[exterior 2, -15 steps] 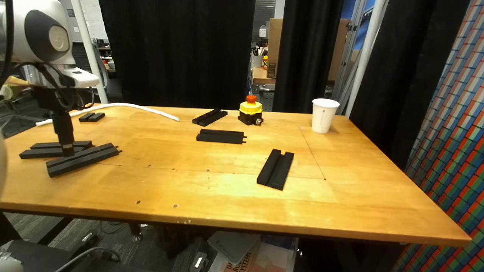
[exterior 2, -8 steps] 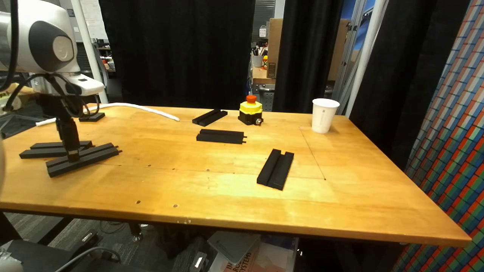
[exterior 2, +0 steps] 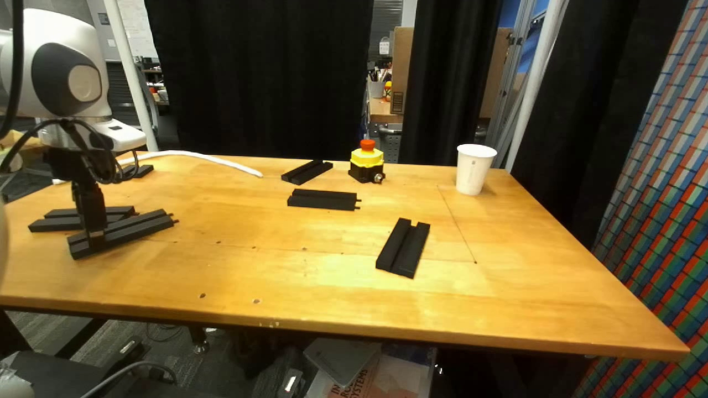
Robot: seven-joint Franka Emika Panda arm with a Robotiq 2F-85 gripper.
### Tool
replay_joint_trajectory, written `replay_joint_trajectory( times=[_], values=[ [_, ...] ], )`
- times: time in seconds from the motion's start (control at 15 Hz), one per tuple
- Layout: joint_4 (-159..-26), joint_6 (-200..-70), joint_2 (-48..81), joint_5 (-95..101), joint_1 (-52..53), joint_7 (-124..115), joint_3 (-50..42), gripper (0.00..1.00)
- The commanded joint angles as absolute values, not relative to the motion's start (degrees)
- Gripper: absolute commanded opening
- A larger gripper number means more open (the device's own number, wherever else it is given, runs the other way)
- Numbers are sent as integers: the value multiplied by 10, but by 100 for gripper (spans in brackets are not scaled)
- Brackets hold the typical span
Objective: Connect the four black pieces together
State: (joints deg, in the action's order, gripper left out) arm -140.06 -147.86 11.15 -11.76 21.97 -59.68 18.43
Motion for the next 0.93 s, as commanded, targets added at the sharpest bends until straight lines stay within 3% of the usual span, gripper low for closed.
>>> replay_joint_trajectory(
  times=[0.0,0.47,0.53,0.6,0.87],
  values=[
    [-1403,-1498,116,-123,224,-592,184,100],
    [-1404,-1522,132,-120,226,-599,179,100],
    [-1403,-1522,133,-117,228,-606,176,75],
    [-1403,-1522,133,-115,229,-609,175,75],
    [-1401,-1515,124,-112,229,-617,174,47]
  ],
)
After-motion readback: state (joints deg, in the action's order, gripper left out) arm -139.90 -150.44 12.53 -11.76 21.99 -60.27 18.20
